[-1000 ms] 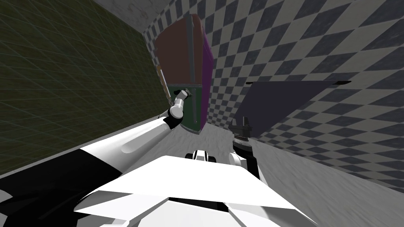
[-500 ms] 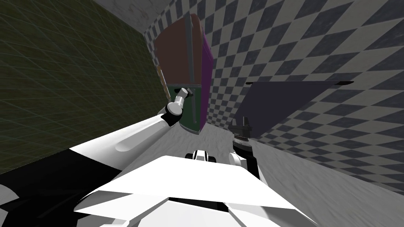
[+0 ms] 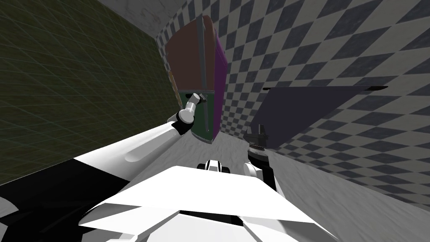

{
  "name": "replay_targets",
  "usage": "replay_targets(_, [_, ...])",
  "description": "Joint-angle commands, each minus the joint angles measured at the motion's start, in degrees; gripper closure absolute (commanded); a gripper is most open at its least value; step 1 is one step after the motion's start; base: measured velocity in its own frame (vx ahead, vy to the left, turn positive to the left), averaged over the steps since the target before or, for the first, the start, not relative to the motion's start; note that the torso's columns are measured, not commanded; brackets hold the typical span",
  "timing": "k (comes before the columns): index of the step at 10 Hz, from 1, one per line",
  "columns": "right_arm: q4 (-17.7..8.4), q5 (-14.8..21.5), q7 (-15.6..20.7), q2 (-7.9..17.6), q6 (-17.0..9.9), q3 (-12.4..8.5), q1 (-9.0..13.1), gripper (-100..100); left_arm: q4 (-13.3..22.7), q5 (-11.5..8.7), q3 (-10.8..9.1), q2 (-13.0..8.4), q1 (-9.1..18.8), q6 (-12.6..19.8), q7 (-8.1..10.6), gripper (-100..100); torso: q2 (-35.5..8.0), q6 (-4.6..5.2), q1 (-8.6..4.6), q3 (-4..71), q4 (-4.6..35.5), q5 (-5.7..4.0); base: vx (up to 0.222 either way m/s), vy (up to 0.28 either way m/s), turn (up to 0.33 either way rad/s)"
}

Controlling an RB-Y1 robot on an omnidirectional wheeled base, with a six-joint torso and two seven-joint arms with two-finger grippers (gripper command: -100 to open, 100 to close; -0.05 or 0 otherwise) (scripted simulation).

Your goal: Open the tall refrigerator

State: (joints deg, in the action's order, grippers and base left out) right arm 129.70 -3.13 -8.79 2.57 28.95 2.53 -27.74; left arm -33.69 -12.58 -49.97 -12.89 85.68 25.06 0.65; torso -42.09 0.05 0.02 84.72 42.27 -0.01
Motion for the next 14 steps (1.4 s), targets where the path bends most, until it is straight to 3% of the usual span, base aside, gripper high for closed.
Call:
replay_targets(1, [0.0,0.0,0.0,0.0,0.0,0.0,0.0,0,-1.12,-1.69,3.45,-0.61,-0.77,0.55,1.78,-100,0.03,-0.03,0.01,0.02,0.03,-0.01,0.016,-0.023,0.029])
replay_targets(2, [0.0,0.0,0.0,0.0,0.0,0.0,0.0,0,-1.89,-3.2,5.68,-1.09,-1.52,1.05,3.21,-100,0.05,0.03,0.01,0.04,0.06,-0.02,0.024,-0.025,0.036])
replay_targets(3, [0.0,0.0,0.0,0.0,0.0,0.0,0.0,0,-1.89,-3.2,6.12,-1.09,-1.52,1.05,3.21,-100,0.08,-0.01,-0.01,0.05,0.08,-0.03,0.025,-0.025,0.035])
replay_targets(5, [0.0,0.0,0.0,0.0,0.0,0.0,0.0,0,-3.44,-6.22,10.08,-2.05,-3.03,2.06,6.07,-100,0.17,-0.03,-0.02,0.12,0.11,-0.04,0.025,-0.04,0.063])
replay_targets(6, [0.0,0.0,0.0,0.0,0.0,0.0,0.0,0,-3.44,-6.22,11.45,-2.05,-3.03,2.06,6.07,-100,0.21,-0.06,0.02,0.15,0.12,-0.03,0.035,-0.031,0.046])
replay_targets(7, [0.0,0.0,0.0,0.0,0.0,0.0,0.0,0,-4.21,-7.74,13.4,-2.53,-3.78,2.56,7.5,-100,0.27,0.05,0.05,0.2,0.12,-0.05,0.037,-0.027,0.047])
replay_targets(8, [0.0,0.0,0.0,0.0,0.0,0.0,0.0,0,-4.21,-7.74,14.12,-2.53,-3.78,2.56,7.5,-100,0.35,0.07,0.0,0.27,0.14,-0.07,0.024,-0.023,0.028])
replay_targets(9, [0.0,0.0,0.0,0.0,0.0,0.0,0.0,0,-4.98,-9.25,16.28,-3.0,-4.53,3.06,8.93,-100,0.33,0.11,-0.05,0.25,0.16,-0.1,0.023,-0.023,0.05])
replay_targets(13, [0.0,0.0,0.0,0.0,0.0,0.0,0.0,0,-4.72,-9.25,16.78,-3.0,-4.53,3.06,8.93,-100,0.55,0.24,-0.13,0.42,0.1,-0.15,0.008,-0.007,0.008])
replay_targets(14, [0.0,0.0,0.0,0.0,0.0,0.0,0.0,0,-5.76,-10.76,19.45,-3.48,-5.29,3.56,10.36,-100,0.48,0.17,-0.12,0.35,0.09,-0.12,0.015,-0.016,0.045])
